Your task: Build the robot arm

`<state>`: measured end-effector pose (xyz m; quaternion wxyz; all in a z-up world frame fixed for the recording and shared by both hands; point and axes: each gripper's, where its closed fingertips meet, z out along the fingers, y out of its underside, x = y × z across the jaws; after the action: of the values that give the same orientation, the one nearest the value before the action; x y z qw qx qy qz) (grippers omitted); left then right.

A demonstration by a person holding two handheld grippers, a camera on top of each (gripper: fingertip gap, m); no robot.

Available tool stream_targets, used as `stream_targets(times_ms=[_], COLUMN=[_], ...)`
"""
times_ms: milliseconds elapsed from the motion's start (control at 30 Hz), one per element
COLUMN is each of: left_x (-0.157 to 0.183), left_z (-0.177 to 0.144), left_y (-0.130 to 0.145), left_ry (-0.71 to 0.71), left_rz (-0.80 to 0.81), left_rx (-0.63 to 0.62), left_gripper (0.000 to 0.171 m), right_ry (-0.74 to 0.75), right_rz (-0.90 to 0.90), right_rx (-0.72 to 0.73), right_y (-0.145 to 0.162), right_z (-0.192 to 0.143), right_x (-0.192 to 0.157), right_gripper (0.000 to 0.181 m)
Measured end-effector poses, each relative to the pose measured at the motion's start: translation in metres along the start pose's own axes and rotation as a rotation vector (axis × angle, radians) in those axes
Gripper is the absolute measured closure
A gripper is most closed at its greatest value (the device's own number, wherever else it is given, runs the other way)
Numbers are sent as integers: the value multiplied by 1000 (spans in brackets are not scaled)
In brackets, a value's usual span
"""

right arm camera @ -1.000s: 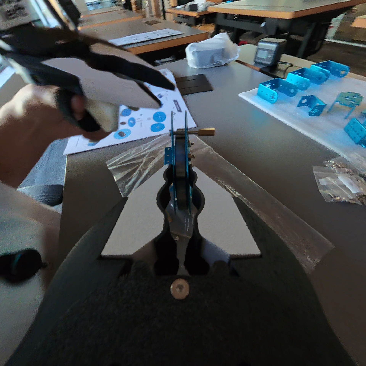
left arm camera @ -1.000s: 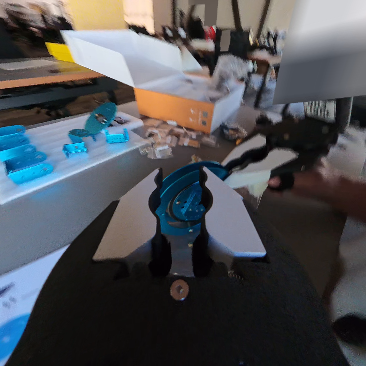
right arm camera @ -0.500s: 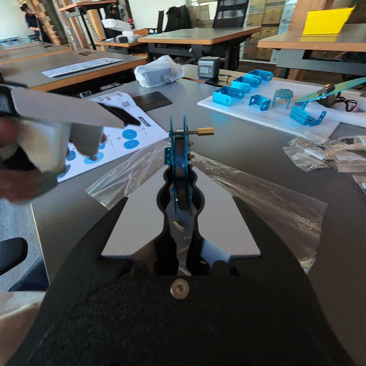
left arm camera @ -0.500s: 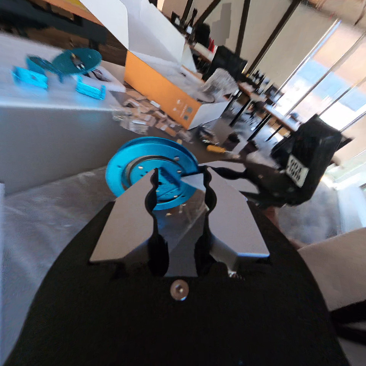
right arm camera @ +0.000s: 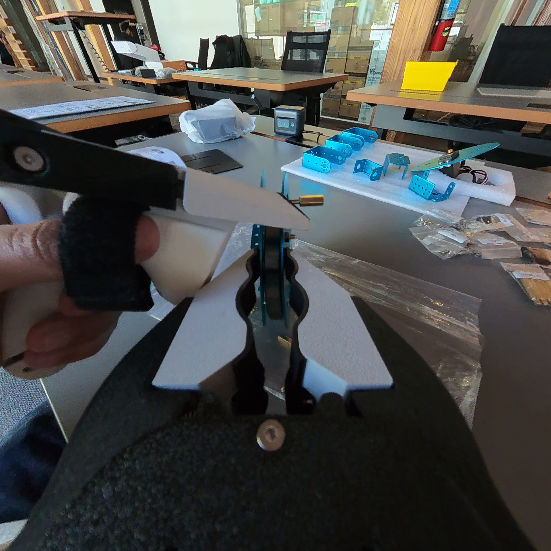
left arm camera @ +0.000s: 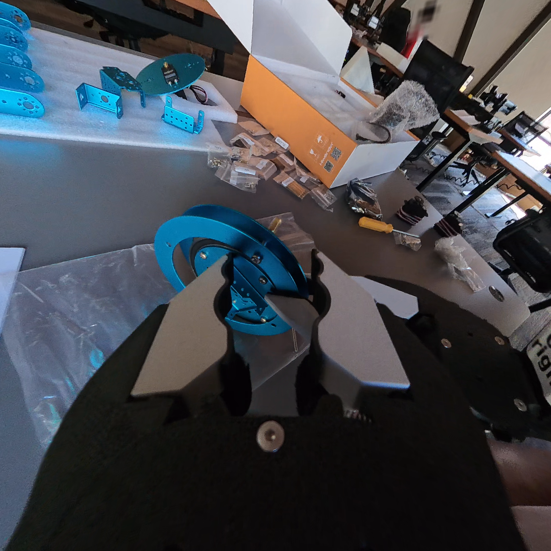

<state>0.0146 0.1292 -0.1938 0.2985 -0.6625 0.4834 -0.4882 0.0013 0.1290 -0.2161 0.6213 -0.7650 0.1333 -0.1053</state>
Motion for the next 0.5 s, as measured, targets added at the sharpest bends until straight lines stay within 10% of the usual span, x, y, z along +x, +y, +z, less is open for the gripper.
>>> stream_targets(times_ms=[500], left_x=[-10], left_z=[-5], left_y=[8], left_ry=[-24], left_rz=[257], left_rx=[-179], left_gripper=[134], right_ry=[-48], right_rz=[2], right_rx=[-4], right_y=[5], right_z=[0], right_x=[-24], right_gripper=[156])
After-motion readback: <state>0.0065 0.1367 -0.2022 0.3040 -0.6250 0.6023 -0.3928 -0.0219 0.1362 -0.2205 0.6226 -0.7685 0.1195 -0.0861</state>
